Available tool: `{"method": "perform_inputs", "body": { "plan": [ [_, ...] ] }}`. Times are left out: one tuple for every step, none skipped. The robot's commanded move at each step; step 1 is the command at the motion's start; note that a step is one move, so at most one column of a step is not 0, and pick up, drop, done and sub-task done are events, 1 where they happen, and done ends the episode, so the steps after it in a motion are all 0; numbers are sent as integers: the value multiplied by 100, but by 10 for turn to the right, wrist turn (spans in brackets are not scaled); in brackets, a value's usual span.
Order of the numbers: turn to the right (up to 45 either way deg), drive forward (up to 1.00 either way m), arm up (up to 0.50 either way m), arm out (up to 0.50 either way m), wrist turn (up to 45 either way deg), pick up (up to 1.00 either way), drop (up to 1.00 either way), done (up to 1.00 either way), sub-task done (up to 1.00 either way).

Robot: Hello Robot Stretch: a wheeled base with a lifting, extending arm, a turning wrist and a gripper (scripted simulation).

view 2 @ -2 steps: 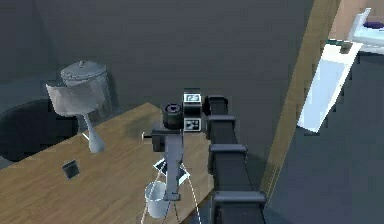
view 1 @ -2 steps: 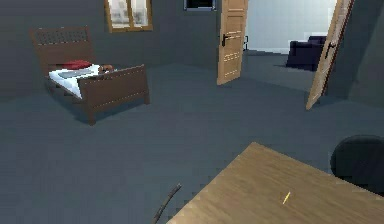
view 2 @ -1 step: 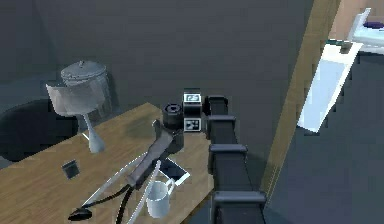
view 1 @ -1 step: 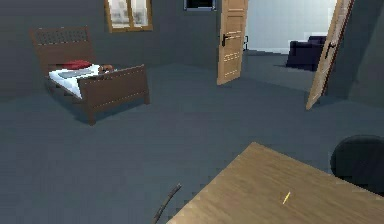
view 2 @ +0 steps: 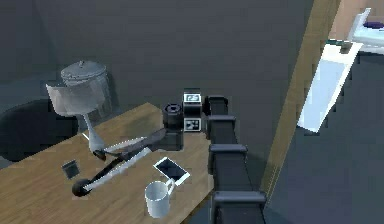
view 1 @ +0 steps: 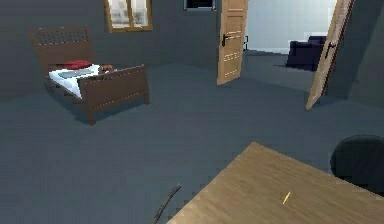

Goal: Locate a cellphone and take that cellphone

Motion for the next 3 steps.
{"method": "perform_inputs", "body": {
  "plan": [
    [0, 0, 0, 0, 450, 0, 0, 0, 0],
    [0, 0, 0, 0, 360, 0, 0, 0, 0],
    [0, 0, -30, 0, 0, 0, 0, 0, 0]
  ]
}}
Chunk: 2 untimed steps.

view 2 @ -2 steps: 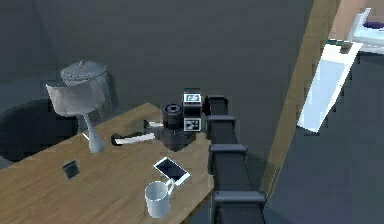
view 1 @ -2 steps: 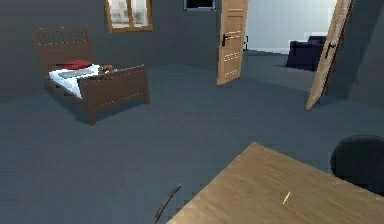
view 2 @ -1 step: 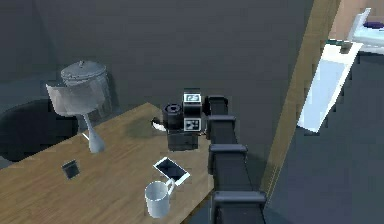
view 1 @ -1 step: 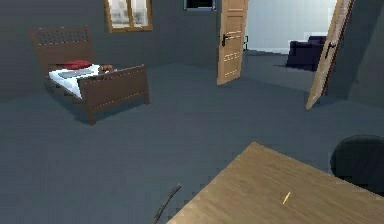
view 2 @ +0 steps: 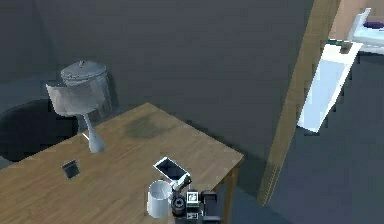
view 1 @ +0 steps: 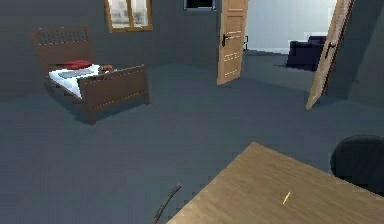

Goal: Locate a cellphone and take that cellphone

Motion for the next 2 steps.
{"method": "perform_inputs", "body": {
  "plan": [
    [0, 0, 0, 0, 0, 100, 0, 0, 0],
    [0, 0, 10, 0, 0, 0, 0, 0, 0]
  ]
}}
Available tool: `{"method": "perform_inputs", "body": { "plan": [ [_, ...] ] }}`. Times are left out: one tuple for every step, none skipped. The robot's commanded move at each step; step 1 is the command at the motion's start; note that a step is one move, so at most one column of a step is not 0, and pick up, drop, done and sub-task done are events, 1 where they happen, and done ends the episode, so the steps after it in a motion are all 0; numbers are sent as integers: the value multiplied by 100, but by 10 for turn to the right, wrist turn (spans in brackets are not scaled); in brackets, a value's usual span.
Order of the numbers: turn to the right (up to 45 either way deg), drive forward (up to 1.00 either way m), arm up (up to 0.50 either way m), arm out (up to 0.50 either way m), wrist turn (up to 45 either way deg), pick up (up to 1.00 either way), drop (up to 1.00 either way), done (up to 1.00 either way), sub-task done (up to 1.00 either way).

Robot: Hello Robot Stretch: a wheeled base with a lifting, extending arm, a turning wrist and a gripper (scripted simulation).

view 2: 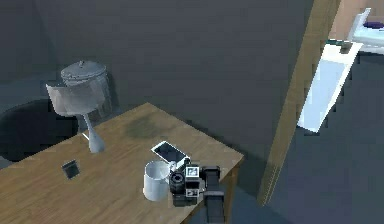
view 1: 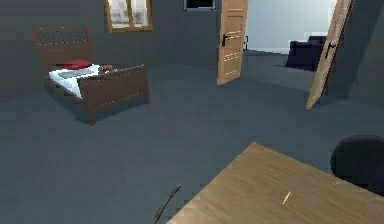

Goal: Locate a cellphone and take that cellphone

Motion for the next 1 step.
{"method": "perform_inputs", "body": {
  "plan": [
    [0, 0, 0, 0, 0, 0, 0, 100, 0]
  ]
}}
